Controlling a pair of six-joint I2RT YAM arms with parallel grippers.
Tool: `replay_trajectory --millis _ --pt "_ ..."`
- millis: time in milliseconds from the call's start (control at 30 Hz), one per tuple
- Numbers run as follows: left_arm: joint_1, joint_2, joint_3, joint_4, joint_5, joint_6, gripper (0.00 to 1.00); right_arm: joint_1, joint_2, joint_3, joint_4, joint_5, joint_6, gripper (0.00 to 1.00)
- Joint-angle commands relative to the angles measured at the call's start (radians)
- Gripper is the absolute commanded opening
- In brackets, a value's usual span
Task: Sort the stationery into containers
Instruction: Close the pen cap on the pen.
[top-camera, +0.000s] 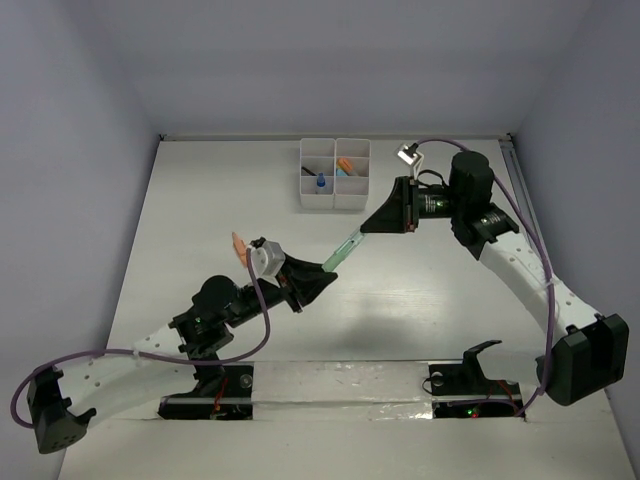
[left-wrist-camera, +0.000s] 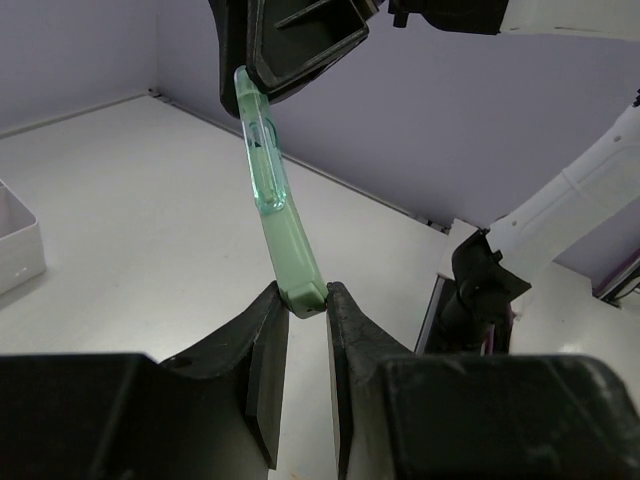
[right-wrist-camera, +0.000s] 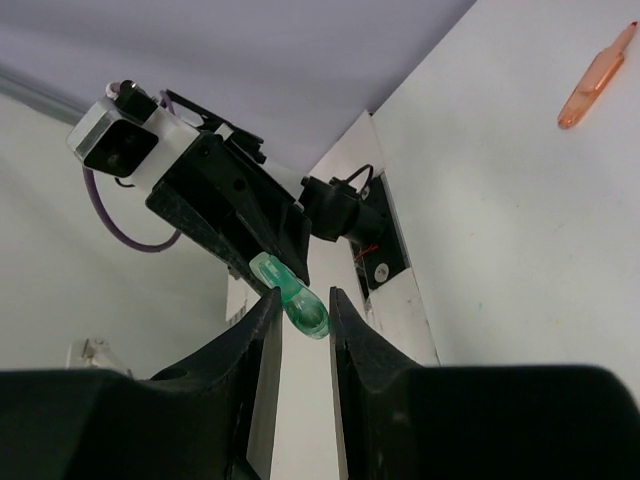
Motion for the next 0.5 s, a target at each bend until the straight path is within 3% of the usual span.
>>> replay_trajectory --millis 0,267,467 --pt "-0.010 -0.020 0.027 0.092 0.046 -0.012 0.00 -0.007 -0.021 -0.025 0.064 -0.024 0.015 0.00" --pt "-0.010 0.029 0.062 0.134 0.037 -0.001 0.00 0.016 -0.026 -0.061 0.067 -0.011 0.023 0.00" --pt "-0.010 0.063 0.074 0.174 0.025 0.006 0.00 0.047 -0.032 -0.157 0.280 -0.011 0.159 0.00"
